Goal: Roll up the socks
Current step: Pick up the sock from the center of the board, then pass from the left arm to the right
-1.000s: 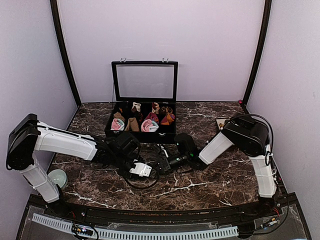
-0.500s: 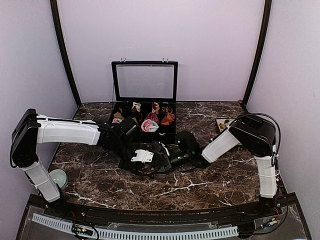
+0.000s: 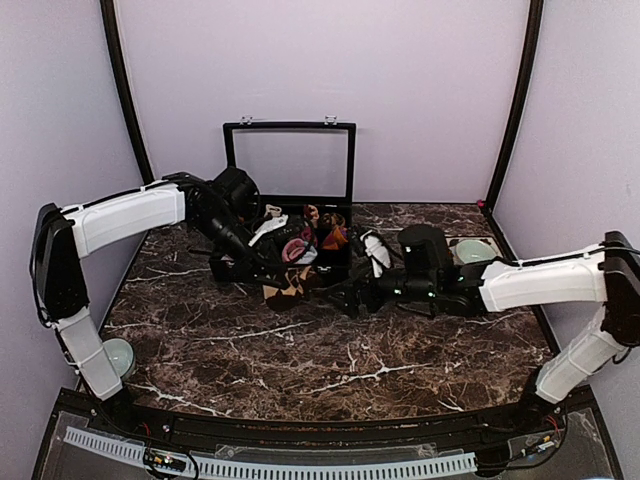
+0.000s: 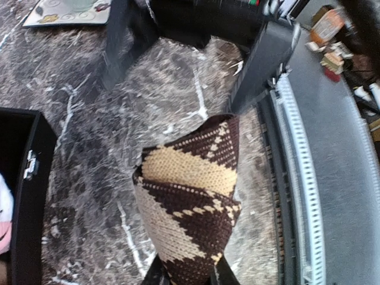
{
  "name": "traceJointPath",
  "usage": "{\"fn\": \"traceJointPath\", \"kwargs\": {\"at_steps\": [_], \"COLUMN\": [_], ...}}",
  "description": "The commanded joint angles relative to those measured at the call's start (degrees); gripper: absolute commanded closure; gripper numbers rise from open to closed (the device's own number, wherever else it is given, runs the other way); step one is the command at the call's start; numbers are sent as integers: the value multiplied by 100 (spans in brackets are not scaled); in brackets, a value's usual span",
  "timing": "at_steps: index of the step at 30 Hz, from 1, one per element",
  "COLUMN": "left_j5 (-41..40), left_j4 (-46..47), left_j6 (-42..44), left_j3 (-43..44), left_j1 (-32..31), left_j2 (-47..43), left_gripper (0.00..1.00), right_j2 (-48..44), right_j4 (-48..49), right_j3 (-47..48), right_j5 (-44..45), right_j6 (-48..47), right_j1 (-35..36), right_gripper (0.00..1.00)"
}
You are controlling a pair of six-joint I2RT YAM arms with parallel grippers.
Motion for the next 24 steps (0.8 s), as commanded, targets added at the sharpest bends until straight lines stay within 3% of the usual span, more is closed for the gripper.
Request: {"fn": "traceJointPath", "kwargs": {"at_steps": [1, 5, 9, 17, 20, 24], "left_j5": [1076, 1276, 1351, 1335, 1392, 1378], "left_j4": [-993, -1024, -1025, -1141, -1248, -1426], "left_j6": [-24, -62, -145, -120, -48, 148], "left_j3": [303, 420, 514, 548, 573, 573], "left_j1": [148, 174, 174, 175, 180, 179], "left_j2": [148, 82, 28, 53, 72, 16], "left_gripper": [100, 100, 100, 100, 100, 99], "right_j2": [-858, -1192, -858, -451, 21, 272], "right_j4": [377, 2310, 1249, 1213, 493, 725], "right_j3": [-199, -979, -144, 407, 961, 982], "right_j5": [2082, 595, 459, -304, 11, 160], "right_j6": [-436, 325, -503, -1142, -1395, -1299], "right_j1": [53, -225, 26, 634, 817, 826], "right_gripper": [1, 1, 1, 2, 6, 15]}}
